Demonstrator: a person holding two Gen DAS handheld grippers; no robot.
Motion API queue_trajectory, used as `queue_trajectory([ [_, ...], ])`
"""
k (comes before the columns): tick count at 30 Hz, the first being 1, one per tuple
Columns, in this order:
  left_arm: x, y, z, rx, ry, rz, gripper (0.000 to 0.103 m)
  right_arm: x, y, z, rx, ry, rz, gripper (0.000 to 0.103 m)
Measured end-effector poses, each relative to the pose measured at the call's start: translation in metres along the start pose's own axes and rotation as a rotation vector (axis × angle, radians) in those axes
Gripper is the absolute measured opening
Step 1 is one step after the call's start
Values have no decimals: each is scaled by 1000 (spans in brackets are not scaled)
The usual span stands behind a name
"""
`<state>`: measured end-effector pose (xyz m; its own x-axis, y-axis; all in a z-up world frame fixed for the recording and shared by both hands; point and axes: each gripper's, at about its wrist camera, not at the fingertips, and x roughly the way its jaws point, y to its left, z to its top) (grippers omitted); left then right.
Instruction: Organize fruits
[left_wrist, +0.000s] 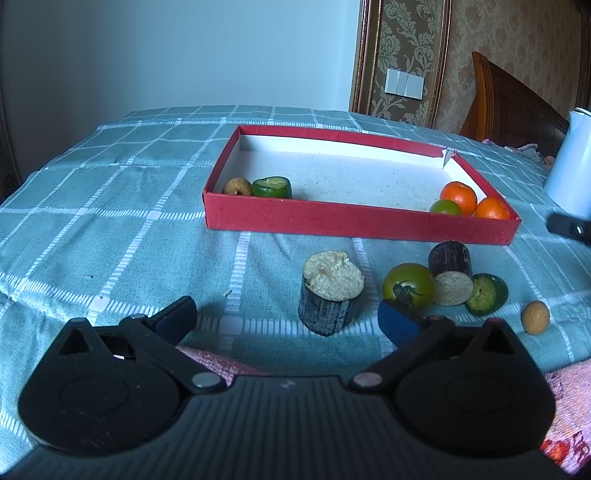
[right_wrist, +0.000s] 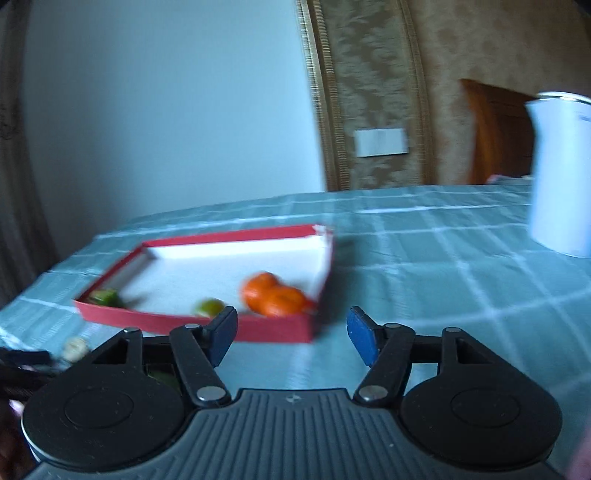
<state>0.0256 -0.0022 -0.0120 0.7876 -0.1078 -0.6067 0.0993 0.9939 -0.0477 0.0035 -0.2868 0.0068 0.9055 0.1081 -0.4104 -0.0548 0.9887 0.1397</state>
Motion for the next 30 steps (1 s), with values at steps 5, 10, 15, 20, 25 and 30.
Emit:
queue_trajectory([
  [5,2,-3,0,19,9,15,103,5,-27,-14,75,43,-62,71],
  [10,3,-6,0,34,16,31,103,8,-38,-16,143,61,-53,77],
  [15,3,-6,0,36,17,36,103,7,-47,-21,206,65,-51,77],
  [20,3,-6,-1,36,18,40,103,5,-52,-23,248,62,-54,77],
  [25,3,-6,-1,37,18,40,103,6,-52,-23,251,71,-58,78],
  [30,3,-6,-1,35,17,39,103,6,-55,-23,263,74,-56,78],
])
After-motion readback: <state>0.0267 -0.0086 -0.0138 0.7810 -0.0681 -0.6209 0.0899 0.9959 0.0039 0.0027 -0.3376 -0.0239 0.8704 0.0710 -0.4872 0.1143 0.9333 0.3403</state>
